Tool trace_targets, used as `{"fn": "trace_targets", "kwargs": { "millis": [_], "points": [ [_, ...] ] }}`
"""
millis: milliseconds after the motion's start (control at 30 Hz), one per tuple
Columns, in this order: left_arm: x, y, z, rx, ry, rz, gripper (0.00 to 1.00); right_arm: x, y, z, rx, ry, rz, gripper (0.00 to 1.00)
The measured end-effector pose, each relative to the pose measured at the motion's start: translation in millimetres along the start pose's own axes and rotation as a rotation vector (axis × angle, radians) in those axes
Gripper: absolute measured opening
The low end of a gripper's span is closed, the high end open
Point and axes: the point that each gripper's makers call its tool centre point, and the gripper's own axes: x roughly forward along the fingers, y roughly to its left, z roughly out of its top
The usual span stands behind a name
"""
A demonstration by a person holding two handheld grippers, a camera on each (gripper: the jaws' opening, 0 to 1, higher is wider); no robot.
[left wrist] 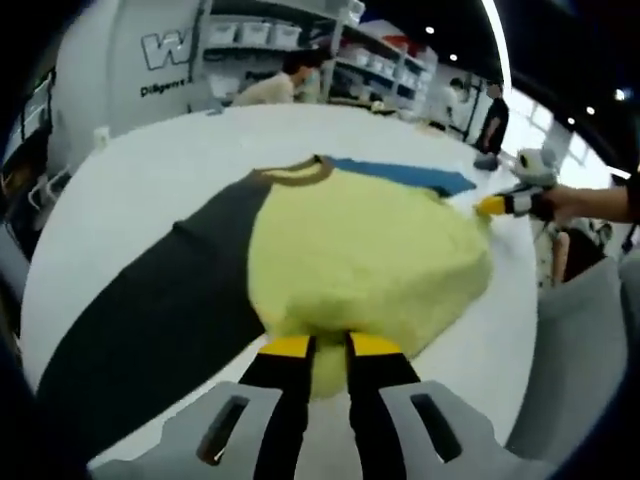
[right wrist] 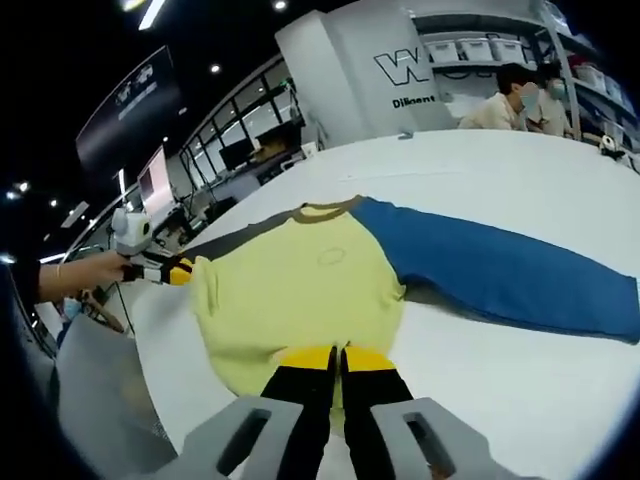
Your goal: Fold the garment on the visible template until the final outline fits inside the template.
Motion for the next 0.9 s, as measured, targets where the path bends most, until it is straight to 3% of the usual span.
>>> {"fn": "trace_targets", "kwargs": {
  "millis": [100, 333, 467, 633, 767, 800, 900],
  "points": [
    [14, -8.5, 15.6, 0.011, -0.036, -0.013, 0.10, -1, 1, 0.7, 0.005, -0.006, -0.001, 0.00],
    [35, -12.9, 22.8, 0.001, -0.036, 0.003, 0.11, -3, 9, 0.8, 0.003, -0.005, -0.007, 0.00],
    [36, -3.9, 21.7, 0.012, -0.025, 0.033, 0.15, -4, 9, 0.7, -0.005, -0.003, -0.007, 0.00],
    [33, -1.2, 18.9, 0.012, -0.011, 0.086, 0.27, -4, 8, 0.0, -0.013, 0.000, -0.009, 0.00],
    [30, 6.5, 13.1, -0.056, -0.009, 0.130, 0.23, -5, 9, -1.0, -0.014, 0.000, -0.010, 0.00],
    [32, 4.2, 9.4, -0.106, -0.010, 0.107, 0.22, -6, 11, -1.9, -0.014, 0.002, -0.012, 0.00],
    [36, 2.2, 1.3, -0.113, 0.000, 0.093, 0.20, -6, 11, -1.5, -0.013, 0.002, -0.011, 0.00]
  ]
}}
